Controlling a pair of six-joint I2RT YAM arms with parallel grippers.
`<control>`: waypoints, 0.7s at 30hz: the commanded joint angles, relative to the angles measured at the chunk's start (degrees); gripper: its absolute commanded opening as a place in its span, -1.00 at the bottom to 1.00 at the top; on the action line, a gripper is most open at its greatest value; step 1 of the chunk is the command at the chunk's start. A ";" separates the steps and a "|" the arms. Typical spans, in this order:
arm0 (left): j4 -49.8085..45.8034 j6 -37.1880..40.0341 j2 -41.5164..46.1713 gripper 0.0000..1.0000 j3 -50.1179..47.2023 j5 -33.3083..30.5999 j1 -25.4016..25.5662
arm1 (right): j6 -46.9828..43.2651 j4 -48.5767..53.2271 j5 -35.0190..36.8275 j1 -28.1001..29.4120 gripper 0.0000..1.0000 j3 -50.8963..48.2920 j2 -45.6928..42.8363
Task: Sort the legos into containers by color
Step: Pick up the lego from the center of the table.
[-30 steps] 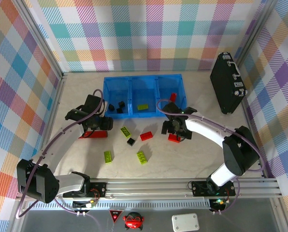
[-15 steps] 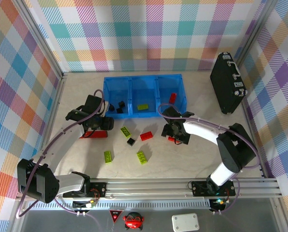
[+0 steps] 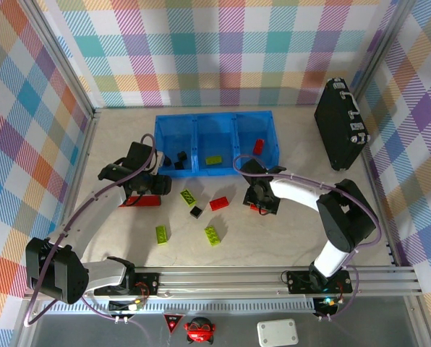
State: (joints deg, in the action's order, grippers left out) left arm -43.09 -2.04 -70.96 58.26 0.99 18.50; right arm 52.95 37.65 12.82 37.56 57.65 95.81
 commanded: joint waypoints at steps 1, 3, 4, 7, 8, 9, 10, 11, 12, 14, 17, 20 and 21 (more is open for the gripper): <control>0.90 0.29 1.43 0.11 -0.96 1.20 0.35 | -0.66 2.17 0.87 0.38 0.31 1.25 0.05; 0.99 0.35 1.44 0.11 -1.02 1.38 0.36 | -0.91 2.41 1.06 0.36 0.27 1.41 -0.19; 0.99 0.30 1.44 0.11 -0.99 1.38 0.31 | -1.12 2.56 1.11 0.40 0.26 1.49 -0.37; 1.08 0.36 1.30 0.11 -1.01 1.55 0.36 | -1.42 2.86 1.08 0.34 0.31 1.92 -0.23; 1.08 0.36 1.41 0.11 -1.04 1.55 0.32 | -1.67 3.15 0.94 0.40 0.30 2.24 0.03; 1.05 0.31 1.38 0.11 -0.96 1.55 0.37 | -1.79 3.34 0.85 0.43 0.30 2.51 0.13; 1.07 0.30 1.44 0.11 -0.97 1.54 0.35 | -1.90 3.52 0.81 0.33 0.30 2.71 0.29; 1.08 0.35 1.44 0.11 -1.03 1.55 0.33 | -2.10 3.48 0.72 0.40 0.30 2.82 0.37; 1.09 0.37 1.37 0.11 -0.97 1.43 0.39 | -2.25 3.70 0.79 0.39 0.30 3.03 0.41; 0.94 0.31 1.60 0.11 -0.95 1.14 0.31 | -2.48 4.07 1.14 0.40 0.30 3.17 0.15; 0.90 0.45 2.04 0.11 -0.99 0.52 0.38 | -2.84 5.12 2.18 0.38 0.30 3.52 -0.82; 0.99 0.39 2.06 0.11 -1.02 0.41 0.33 | -3.80 5.74 2.73 0.41 0.30 3.87 -2.49; 0.99 0.39 2.13 0.11 -0.96 0.49 0.34 | -4.05 5.90 2.95 0.39 0.30 4.01 -2.99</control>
State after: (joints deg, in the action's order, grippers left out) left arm -42.92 -2.04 -70.35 58.24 1.87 18.50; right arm 50.37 41.17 14.13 37.56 59.70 95.44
